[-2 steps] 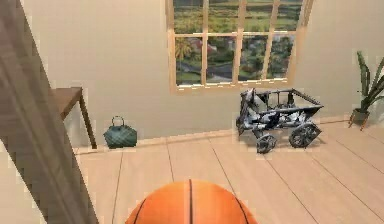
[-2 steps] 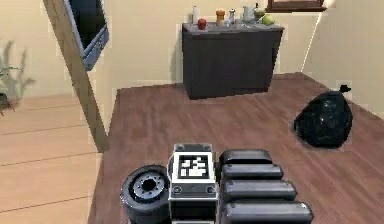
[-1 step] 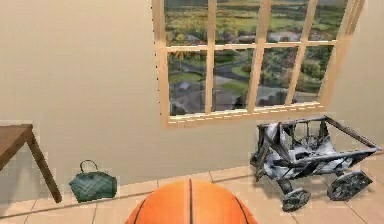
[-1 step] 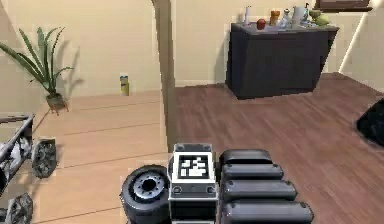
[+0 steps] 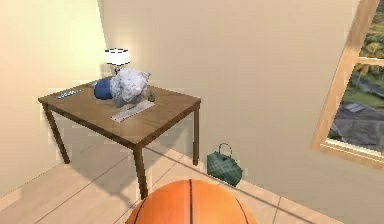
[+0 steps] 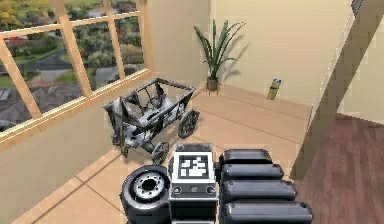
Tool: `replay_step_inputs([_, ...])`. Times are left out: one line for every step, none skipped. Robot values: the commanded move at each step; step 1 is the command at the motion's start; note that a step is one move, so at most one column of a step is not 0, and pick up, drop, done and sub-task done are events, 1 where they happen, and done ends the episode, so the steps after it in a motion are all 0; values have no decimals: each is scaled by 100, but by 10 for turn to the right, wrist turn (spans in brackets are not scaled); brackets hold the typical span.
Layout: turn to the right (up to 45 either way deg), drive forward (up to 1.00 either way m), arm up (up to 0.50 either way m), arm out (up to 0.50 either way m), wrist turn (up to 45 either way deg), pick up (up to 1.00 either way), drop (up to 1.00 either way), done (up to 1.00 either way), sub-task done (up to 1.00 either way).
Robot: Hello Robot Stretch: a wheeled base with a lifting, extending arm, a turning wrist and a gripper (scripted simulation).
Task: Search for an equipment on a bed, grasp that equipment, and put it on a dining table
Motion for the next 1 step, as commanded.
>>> replay_step_inputs([-60, 0, 0, 0, 0, 0, 0, 0, 0])
